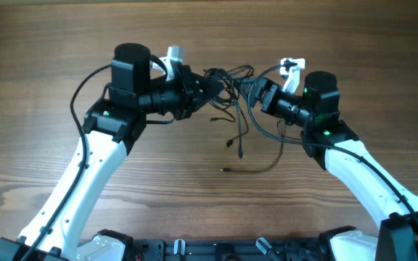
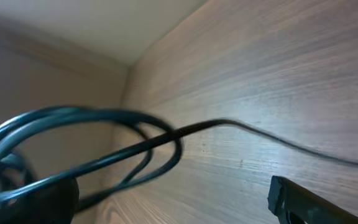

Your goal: Untangle cables

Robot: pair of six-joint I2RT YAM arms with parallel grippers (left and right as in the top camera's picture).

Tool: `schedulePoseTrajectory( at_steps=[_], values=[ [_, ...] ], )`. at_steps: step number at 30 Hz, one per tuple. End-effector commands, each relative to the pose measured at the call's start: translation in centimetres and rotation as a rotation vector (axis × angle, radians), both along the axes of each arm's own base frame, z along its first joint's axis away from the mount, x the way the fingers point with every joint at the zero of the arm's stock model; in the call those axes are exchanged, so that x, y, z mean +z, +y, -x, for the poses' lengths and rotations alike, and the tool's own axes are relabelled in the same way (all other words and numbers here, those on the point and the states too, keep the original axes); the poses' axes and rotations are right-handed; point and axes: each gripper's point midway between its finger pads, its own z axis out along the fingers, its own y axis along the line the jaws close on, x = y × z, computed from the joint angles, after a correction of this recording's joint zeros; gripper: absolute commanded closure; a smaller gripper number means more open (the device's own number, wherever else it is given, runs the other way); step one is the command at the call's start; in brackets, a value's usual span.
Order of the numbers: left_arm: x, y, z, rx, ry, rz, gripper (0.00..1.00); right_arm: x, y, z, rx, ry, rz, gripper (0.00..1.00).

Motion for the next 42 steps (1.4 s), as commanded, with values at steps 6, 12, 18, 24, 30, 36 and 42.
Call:
schedulePoseTrajectory(
  at_steps=[6,12,18,24,30,36,42],
  values=[
    [3.9,-2.1,1.6,-0.081,-0.074,0.087,0.96,-4.1,-1.2,-1.8,-0.096,0.053,0.079,0.00],
    [6.8,-2.1,2.5,-0.193,-0.194,0.175,0.96,-9.4,-8.4,-2.0,-0.291,0.174,0.343,0.00],
    [6.8,-1.6,2.1,-0.189,-0.250,0.158,0.96,-10.2,-13.8,-2.2,-0.379,0.210,0.391,0.00],
    [6.8,-0.9,1.5,-0.165,-0.252,0.155,0.96,-11.1,-19.3,-1.8,-0.466,0.252,0.438,0.00],
    [6.7,-0.5,1.2,-0.183,-0.390,0.114,0.96,-10.4,-19.0,-1.7,-0.337,0.174,0.425,0.00],
    [3.5,0.1,1.2,-0.217,-0.502,-0.037,0.96,-5.7,-11.3,0.5,0.223,-0.278,0.315,0.00],
    [-0.7,0.2,3.2,-0.328,-0.491,-0.156,0.96,0.2,-7.4,4.2,0.507,-0.578,0.038,0.00]
  ],
)
